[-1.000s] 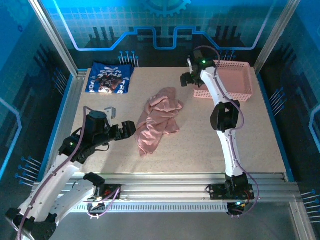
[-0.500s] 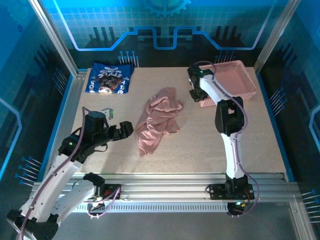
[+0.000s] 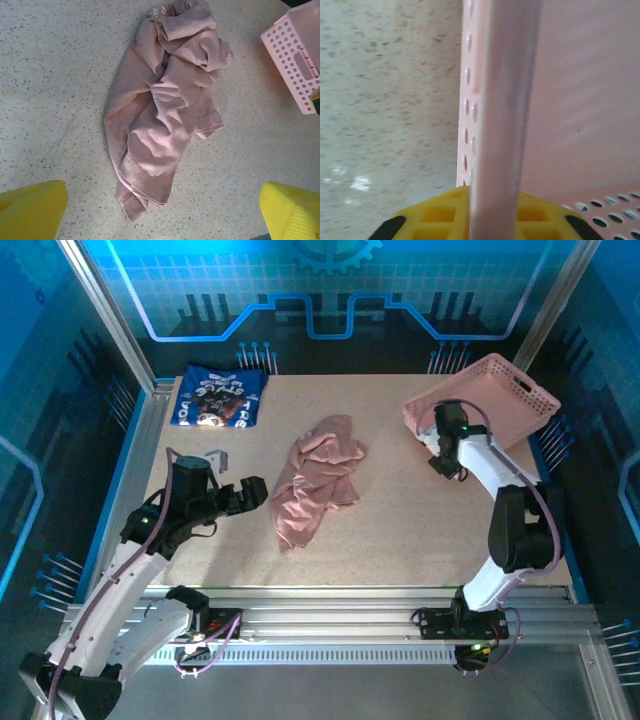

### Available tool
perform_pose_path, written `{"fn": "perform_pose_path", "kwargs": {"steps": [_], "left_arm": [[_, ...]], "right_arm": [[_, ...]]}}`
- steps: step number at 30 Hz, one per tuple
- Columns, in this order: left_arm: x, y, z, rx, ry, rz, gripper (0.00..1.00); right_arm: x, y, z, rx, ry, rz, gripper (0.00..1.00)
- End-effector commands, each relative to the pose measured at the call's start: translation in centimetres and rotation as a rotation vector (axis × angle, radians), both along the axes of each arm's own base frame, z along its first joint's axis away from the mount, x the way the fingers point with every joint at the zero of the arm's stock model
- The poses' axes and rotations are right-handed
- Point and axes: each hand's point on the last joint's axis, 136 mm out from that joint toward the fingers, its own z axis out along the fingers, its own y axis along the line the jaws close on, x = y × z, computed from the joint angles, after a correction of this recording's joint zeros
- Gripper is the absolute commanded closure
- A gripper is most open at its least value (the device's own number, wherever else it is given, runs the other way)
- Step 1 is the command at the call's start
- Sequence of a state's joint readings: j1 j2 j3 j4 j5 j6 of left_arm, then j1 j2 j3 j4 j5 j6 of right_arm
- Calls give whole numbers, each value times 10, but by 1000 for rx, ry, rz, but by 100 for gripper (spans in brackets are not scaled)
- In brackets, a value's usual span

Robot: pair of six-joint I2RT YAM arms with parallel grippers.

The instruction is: Fold and stack the t-shirts

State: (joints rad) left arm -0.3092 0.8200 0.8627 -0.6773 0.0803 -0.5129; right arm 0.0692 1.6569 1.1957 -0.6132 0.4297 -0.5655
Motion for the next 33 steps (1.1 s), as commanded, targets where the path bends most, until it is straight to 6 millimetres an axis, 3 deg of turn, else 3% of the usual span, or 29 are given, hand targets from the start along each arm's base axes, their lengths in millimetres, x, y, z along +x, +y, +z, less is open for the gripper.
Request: {"fn": "perform_pose_path", "kwargs": {"steps": [1,2,3,5,6,8,10,12,14,16,18,21,24,26,28,33], "left_arm": [[4,-7,0,-10,-19,-49,1],[4,-8,1,-14,-20,-56,1],[4,-9,1,-15,-18,-65,1],[3,-9,3,-13,-17,-67,1],[3,-9,3,-12,-19,-66,1],[2,-8,6,-17,-26,-66,1],[2,-8,10,-22,-37,-61,1],[4,-8,12,-29,-40,-52,1],[6,-9,15,-41,-49,-51,1],[9,-9,16,-42,-55,-52,1],[10,-8,15,-34,-54,-47,1],[10,-8,14,-29,-48,-53,1],[7,-5,7,-20,-31,-43,1],[3,-2,4,-18,-23,-34,1],[-2,1,1,-18,-17,-23,1],[-16,7,-4,-9,1,-15,1]], "right_arm": [[35,5,42,-39,-206,238,52],[41,-3,50,-75,-237,228,40],[46,-10,62,-79,-269,195,35],[51,-11,90,-10,-348,142,33],[51,-2,105,44,-397,152,32],[48,29,133,158,-472,207,28],[39,78,157,391,-466,205,29],[37,115,162,553,-406,116,35],[42,143,151,676,-323,-32,48],[54,163,127,725,-238,-166,54],[73,163,105,699,-236,-333,59],[106,156,76,654,-220,-567,58],[148,167,62,666,-268,-636,58],[168,164,56,625,-315,-687,59],[187,161,33,593,-321,-736,60],[196,140,-1,469,-328,-800,60]]}}
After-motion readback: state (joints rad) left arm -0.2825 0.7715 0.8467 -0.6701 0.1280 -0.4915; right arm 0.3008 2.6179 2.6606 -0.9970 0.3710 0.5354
